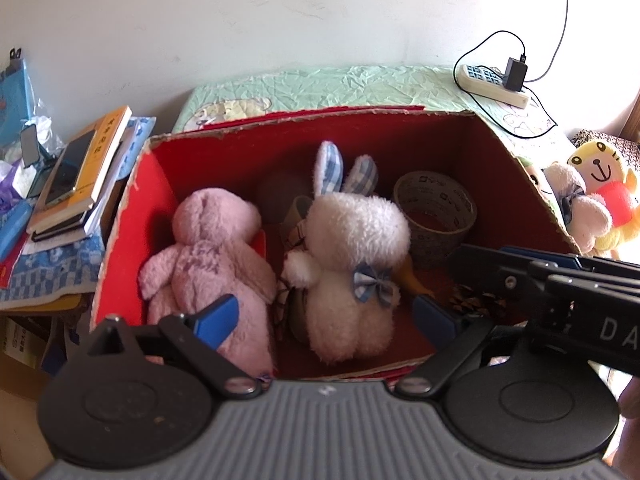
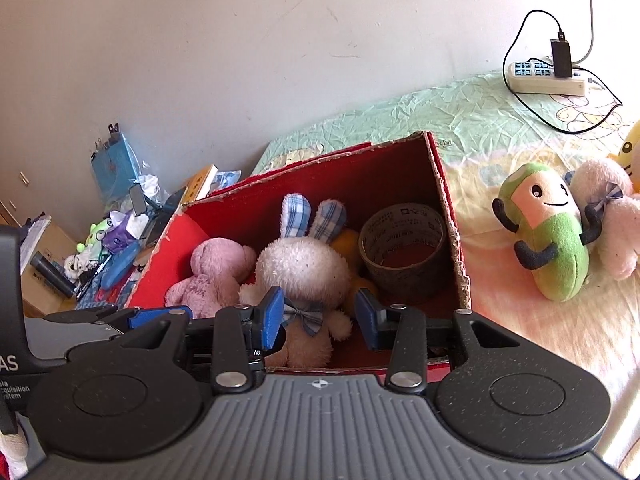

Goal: Organize objects
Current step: 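Withdraw the right gripper from the box toward the plush toys on the bed, then move the right gripper to the yellow tiger plush with pink belly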

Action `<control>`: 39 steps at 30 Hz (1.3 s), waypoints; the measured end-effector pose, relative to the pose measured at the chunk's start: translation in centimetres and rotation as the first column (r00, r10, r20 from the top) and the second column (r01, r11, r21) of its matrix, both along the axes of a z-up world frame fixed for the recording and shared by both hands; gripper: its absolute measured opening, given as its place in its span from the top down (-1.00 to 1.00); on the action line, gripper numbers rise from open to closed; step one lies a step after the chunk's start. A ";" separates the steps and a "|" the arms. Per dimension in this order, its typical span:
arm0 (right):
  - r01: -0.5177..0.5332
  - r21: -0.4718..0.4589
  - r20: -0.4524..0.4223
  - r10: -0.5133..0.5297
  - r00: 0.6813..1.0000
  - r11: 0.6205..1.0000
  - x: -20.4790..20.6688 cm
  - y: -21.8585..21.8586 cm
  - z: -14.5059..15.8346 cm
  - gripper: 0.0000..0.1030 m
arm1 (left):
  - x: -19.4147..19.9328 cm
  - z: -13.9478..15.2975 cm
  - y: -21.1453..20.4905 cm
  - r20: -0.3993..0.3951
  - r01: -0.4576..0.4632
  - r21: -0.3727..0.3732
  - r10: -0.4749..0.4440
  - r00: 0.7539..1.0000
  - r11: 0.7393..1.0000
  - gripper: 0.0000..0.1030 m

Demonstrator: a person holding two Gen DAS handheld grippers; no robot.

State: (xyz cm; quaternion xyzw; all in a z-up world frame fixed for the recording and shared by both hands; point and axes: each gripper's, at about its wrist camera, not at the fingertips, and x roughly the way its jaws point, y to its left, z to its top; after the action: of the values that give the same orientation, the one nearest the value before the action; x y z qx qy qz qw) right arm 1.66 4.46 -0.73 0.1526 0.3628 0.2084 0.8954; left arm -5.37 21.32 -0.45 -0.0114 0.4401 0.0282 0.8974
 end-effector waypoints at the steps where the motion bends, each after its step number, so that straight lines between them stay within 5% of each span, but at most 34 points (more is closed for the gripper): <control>1: -0.003 0.005 0.002 0.003 1.000 1.000 0.0 0.0 0.0 0.18 | 0.0 0.0 0.0 0.001 -0.004 0.001 0.004 1.000 1.000 -0.84; 11: -0.100 0.083 0.002 0.100 0.995 0.992 0.0 -1.6 0.1 0.18 | -0.4 0.2 -0.4 0.014 -0.068 0.024 0.067 0.998 0.997 -0.84; 19: -0.101 0.133 0.078 0.091 0.993 0.986 -0.9 -6.8 1.7 0.12 | -1.0 3.2 -3.9 0.095 -0.062 0.069 0.055 0.994 0.996 -0.84; 27: -0.005 0.141 0.085 -0.007 0.996 0.990 -1.9 -13.8 2.0 0.12 | -0.2 5.1 -11.7 0.152 0.070 0.051 -0.077 0.985 0.996 -0.84; 39: 0.193 0.142 0.013 -0.197 0.980 0.971 -2.6 -25.3 0.7 0.05 | 3.4 2.0 -24.2 0.074 0.256 0.029 -0.257 0.963 0.966 -0.84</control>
State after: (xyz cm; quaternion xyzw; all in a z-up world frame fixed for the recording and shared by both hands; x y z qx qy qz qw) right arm -0.90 -20.83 0.00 0.2472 0.3183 0.1466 0.9034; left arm -1.98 -2.86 1.55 0.0534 0.4025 -0.0844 0.9100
